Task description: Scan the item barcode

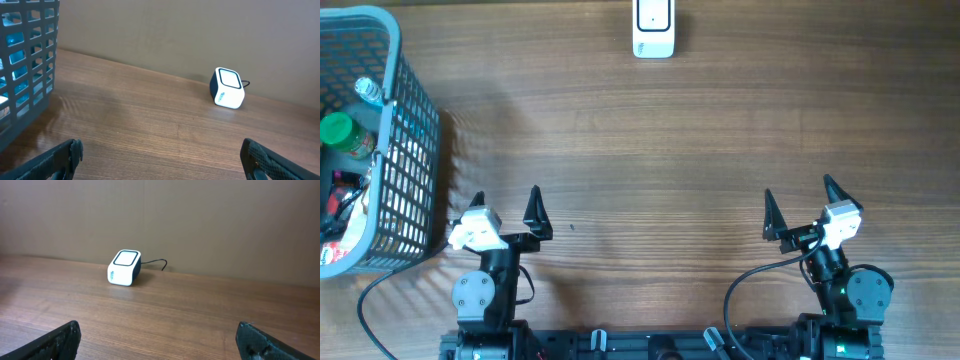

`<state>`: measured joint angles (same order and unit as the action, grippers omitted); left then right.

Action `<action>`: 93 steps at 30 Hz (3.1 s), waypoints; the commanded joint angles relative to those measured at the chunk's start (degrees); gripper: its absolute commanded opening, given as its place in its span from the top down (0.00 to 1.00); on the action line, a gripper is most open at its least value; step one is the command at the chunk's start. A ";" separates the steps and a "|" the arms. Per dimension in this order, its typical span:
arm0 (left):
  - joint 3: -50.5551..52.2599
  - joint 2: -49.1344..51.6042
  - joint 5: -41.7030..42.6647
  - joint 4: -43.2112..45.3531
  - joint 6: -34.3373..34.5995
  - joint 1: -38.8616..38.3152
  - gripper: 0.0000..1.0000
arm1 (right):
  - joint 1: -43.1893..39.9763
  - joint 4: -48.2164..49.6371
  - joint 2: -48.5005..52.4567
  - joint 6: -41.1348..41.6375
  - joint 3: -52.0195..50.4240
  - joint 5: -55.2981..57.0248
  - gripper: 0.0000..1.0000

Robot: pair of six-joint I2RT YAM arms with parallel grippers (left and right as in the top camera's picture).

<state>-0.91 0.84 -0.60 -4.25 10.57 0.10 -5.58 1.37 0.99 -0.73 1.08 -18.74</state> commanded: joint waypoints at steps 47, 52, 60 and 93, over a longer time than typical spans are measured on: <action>-74.34 56.37 4.87 -38.60 6.62 0.07 0.00 | 0.28 0.15 -0.02 10.34 -0.79 0.74 0.00; -97.66 69.13 -1.01 -51.60 6.64 3.65 0.00 | 0.28 0.13 -0.02 10.16 -0.79 0.74 0.00; -99.62 75.76 -0.68 -52.11 14.12 30.75 0.00 | 0.28 0.09 0.94 10.16 -0.79 0.72 0.00; -99.60 118.55 -7.74 -34.91 23.76 37.83 0.01 | 0.28 0.28 10.05 14.43 -0.79 -1.22 0.00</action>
<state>-99.61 117.25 -5.19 -39.44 35.03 39.31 -5.50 1.37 10.94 12.82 0.45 -19.07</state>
